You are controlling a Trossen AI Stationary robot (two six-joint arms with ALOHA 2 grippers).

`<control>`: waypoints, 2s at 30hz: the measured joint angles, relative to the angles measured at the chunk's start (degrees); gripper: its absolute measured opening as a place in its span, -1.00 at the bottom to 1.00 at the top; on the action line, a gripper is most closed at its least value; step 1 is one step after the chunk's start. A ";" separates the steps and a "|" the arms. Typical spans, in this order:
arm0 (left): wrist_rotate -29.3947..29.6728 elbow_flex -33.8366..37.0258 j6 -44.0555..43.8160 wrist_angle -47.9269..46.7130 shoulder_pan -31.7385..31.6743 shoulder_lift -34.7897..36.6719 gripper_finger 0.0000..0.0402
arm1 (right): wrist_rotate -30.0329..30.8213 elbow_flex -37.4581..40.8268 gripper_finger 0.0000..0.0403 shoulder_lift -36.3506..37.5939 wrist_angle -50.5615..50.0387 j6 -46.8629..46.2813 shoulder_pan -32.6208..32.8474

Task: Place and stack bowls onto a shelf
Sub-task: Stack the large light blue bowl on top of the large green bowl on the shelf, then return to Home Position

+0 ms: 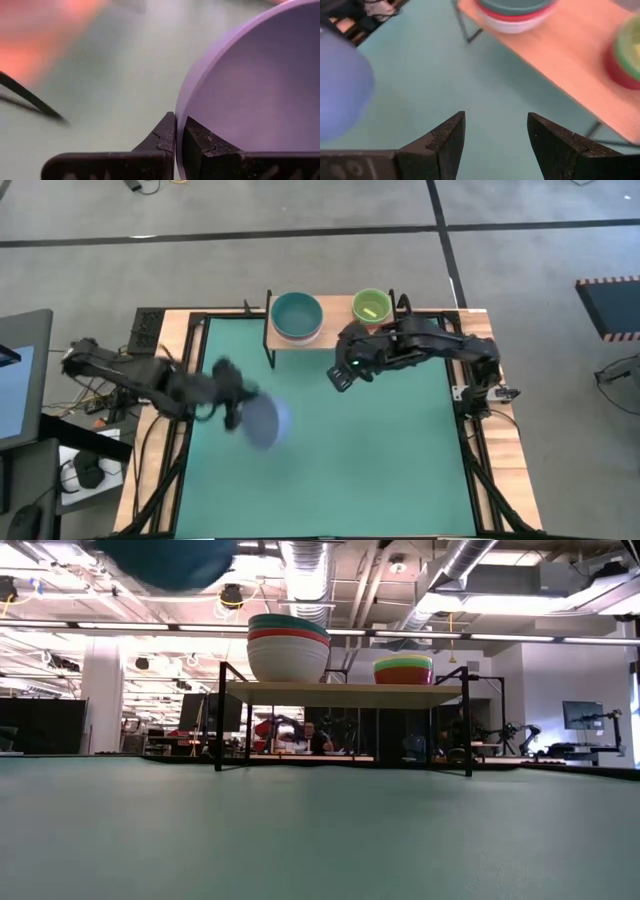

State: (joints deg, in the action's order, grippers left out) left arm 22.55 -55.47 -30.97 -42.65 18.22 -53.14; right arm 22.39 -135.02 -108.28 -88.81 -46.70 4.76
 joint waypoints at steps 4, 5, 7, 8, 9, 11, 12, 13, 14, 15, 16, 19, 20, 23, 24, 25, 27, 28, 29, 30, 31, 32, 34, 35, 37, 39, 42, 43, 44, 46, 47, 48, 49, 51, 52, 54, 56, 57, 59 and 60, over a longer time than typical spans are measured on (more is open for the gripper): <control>3.37 -10.29 10.31 0.95 -12.20 -0.89 -1.00 | 2.61 -0.02 0.18 1.76 -1.18 -3.59 1.14; 3.47 -12.55 12.72 1.48 -15.66 -1.56 -1.00 | 3.49 -0.02 0.18 1.86 -1.10 -4.40 1.59; 3.40 -16.76 16.50 3.82 -22.66 -3.43 -1.00 | 5.11 -0.02 0.18 1.95 -1.06 -6.08 2.28; 3.24 -18.87 17.68 4.56 -25.91 -4.83 -1.00 | 5.87 -0.02 0.18 1.95 -1.13 -6.95 2.78; 2.72 -21.12 18.97 5.00 -29.33 -6.25 -1.00 | 6.22 -0.02 0.18 1.91 -1.17 -7.63 3.15; 0.47 -25.83 21.71 4.82 -35.86 -9.90 -1.00 | 6.37 -0.01 0.18 1.88 -1.17 -8.82 3.68; -1.61 -28.41 22.77 3.93 -38.83 -11.89 -1.00 | 6.45 -0.02 0.18 1.57 -1.15 -9.38 4.07; -4.26 -30.92 23.14 2.51 -41.58 -14.16 -1.00 | 6.52 -0.02 0.18 1.39 -1.19 -10.03 4.38; -7.00 -33.45 23.31 0.69 -43.99 -16.53 -1.00 | 6.48 -0.02 0.18 1.20 -1.17 -10.44 4.63; -9.67 -36.13 23.39 -2.07 -46.09 -18.91 -1.00 | 6.47 0.13 0.18 1.07 -1.12 -10.78 4.94; -12.07 -38.77 23.51 -5.02 -47.98 -21.45 -1.00 | 6.46 0.50 0.18 1.06 -1.09 -11.45 5.36; -16.32 -46.17 25.59 -14.13 -52.00 -28.79 -1.00 | 6.46 1.49 0.18 1.17 -1.23 -13.70 6.40; -16.44 -48.44 26.47 -17.14 -52.88 -30.97 -1.00 | 6.51 1.51 0.18 1.16 -1.14 -14.18 6.85; -16.78 -53.99 29.13 -22.43 -54.88 -36.69 -1.00 | 7.07 1.53 0.18 1.12 -0.84 -14.47 7.86; -16.86 -55.46 29.82 -23.53 -55.47 -38.23 -1.00 | 7.10 1.53 0.18 1.14 -0.87 -14.73 8.05; -17.19 -56.79 30.27 -24.33 -55.93 -39.65 -1.00 | 7.09 1.53 0.18 1.14 -0.95 -15.03 8.05; -17.76 -59.25 30.70 -24.90 -56.51 -42.21 -1.00 | 7.09 1.53 0.18 1.14 -0.98 -15.26 8.02; -18.35 -60.46 30.77 -24.98 -56.85 -43.37 -0.99 | 7.11 1.53 0.18 1.14 -0.99 -15.38 8.02; -19.25 -61.60 30.77 -25.39 -57.25 -44.47 -0.97 | 7.13 1.53 0.18 1.14 -1.00 -15.45 8.00; -20.34 -62.60 30.79 -26.19 -57.54 -45.50 -0.95 | 7.21 1.53 0.18 1.14 -1.02 -15.46 7.95; -21.56 -63.52 30.79 -26.99 -57.80 -46.57 -0.92 | 7.30 1.53 0.18 1.14 -1.06 -15.43 7.95; -23.06 -64.45 30.79 -27.87 -58.04 -47.56 -0.88 | 7.34 1.53 0.18 1.12 -1.12 -15.43 7.94; -25.59 -66.14 31.01 -30.39 -58.64 -49.33 -0.78 | 7.37 1.53 0.18 1.12 -1.15 -15.33 7.75; -26.26 -66.80 31.23 -31.94 -58.75 -50.07 -0.72 | 7.45 1.53 0.18 1.12 -1.15 -15.14 7.57; -26.69 -67.95 31.70 -33.95 -59.09 -51.24 -0.59 | 7.59 1.53 0.18 1.12 -1.17 -14.90 7.45; -26.58 -68.82 31.92 -35.31 -59.45 -52.02 -0.47 | 7.74 1.53 0.18 1.10 -1.19 -14.48 7.00; -26.60 -69.82 31.90 -34.74 -59.84 -52.07 -0.30 | 7.97 1.53 0.18 1.10 -1.19 -13.60 6.29; -26.54 -70.56 31.92 -34.56 -59.93 -52.07 -0.26 | 8.10 1.53 0.18 1.10 -1.19 -13.17 6.04; -26.54 -71.48 31.92 -34.42 -60.14 -52.07 -0.22 | 8.44 1.53 0.18 1.10 -1.20 -12.59 5.87; -26.43 -73.78 31.94 -34.53 -60.40 -52.03 -0.16 | 10.58 1.53 0.18 1.10 -1.21 -10.70 5.64; -26.43 -75.17 32.18 -34.55 -60.41 -51.95 -0.13 | 11.44 1.53 0.18 1.10 -1.19 -9.17 5.65; -26.48 -76.60 32.83 -34.71 -60.41 -51.85 -0.11 | 11.21 1.53 0.18 1.10 -1.21 -7.11 5.64; -27.09 -77.87 33.72 -35.11 -60.41 -51.52 -0.10 | 10.23 1.53 0.18 1.10 -1.21 -5.04 5.49; -30.64 -78.69 34.92 -34.86 -60.15 -49.98 -0.09 | 8.60 1.75 0.15 1.10 -1.13 -2.48 4.98; -33.38 -78.34 35.16 -33.61 -59.82 -48.73 -0.09 | 8.51 2.59 0.13 1.14 -0.93 -1.92 4.91; -38.31 -76.33 36.60 -29.36 -58.78 -45.56 -0.09 | 8.53 5.20 0.06 1.28 -0.89 -1.89 4.84; -40.36 -72.56 36.77 -24.68 -57.39 -41.93 -0.09 | 8.26 8.89 -0.03 2.07 -0.82 -2.44 4.83; -40.44 -69.94 36.38 -21.80 -56.54 -39.90 -0.09 | 8.05 11.07 -0.08 2.59 0.43 -2.55 4.83; -40.35 -62.88 35.81 -15.21 -54.99 -35.41 -0.09 | 7.27 16.32 -0.19 4.70 5.03 -2.47 5.05; -40.33 -58.59 35.10 -11.63 -54.04 -32.77 -0.09 | 6.41 19.34 -0.25 5.84 8.23 -1.96 5.28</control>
State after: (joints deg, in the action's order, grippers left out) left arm -17.77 -114.06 4.13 -54.28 -35.83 -85.91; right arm 28.80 -115.68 -102.44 -80.58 -48.66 10.03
